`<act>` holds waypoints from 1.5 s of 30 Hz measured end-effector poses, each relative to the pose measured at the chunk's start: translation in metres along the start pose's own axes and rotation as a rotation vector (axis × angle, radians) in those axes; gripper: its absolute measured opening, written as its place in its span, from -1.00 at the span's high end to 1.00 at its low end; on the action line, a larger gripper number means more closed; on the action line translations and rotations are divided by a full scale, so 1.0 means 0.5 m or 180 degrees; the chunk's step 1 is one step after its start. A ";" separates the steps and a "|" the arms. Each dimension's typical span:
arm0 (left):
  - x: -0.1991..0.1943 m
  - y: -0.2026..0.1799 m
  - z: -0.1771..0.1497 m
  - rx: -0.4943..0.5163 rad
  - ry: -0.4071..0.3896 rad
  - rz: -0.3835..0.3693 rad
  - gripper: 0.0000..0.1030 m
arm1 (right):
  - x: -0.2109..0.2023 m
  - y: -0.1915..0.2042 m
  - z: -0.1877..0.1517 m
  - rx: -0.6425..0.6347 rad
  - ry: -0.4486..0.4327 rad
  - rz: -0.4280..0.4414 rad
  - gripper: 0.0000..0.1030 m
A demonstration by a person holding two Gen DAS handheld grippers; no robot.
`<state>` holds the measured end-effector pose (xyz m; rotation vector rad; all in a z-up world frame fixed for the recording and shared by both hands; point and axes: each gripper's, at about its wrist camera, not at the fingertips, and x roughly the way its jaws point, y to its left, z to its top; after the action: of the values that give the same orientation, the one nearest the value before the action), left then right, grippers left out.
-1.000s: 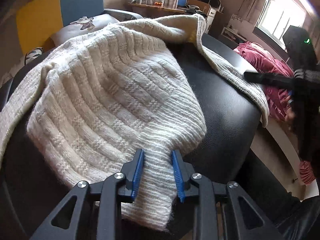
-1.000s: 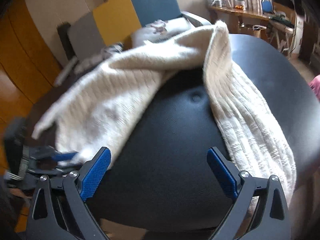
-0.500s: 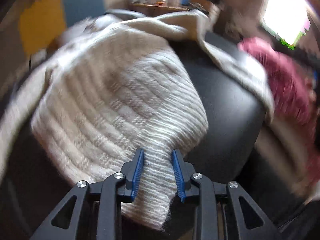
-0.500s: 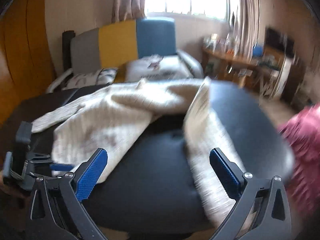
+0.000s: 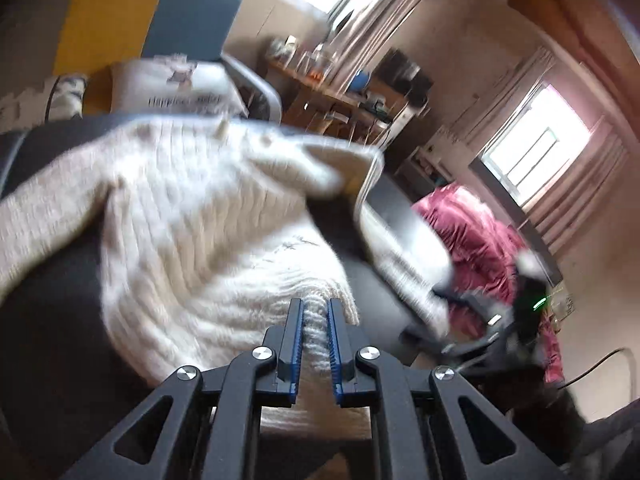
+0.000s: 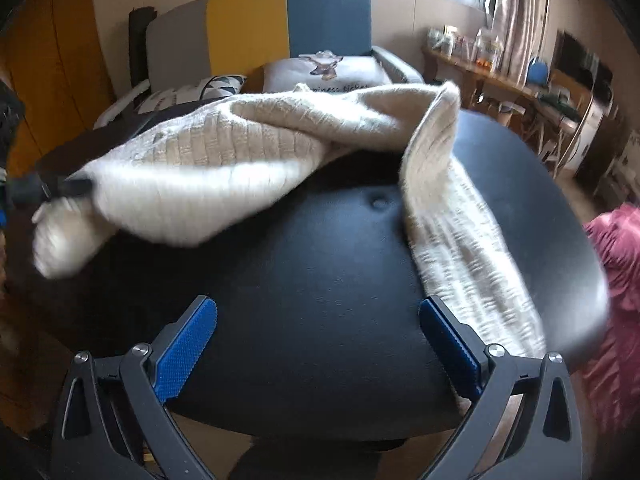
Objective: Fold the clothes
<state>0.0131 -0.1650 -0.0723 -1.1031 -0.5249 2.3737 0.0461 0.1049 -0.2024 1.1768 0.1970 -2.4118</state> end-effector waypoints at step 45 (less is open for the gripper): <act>-0.036 -0.037 0.084 0.0176 -0.0145 -0.0096 0.94 | 0.127 -0.134 0.052 0.0079 0.0859 -0.0362 -0.87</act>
<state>-0.0048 -0.1659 -0.0265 -1.0123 -0.4852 2.3776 -0.0364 0.1353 -0.2398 1.5393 0.3262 -2.3483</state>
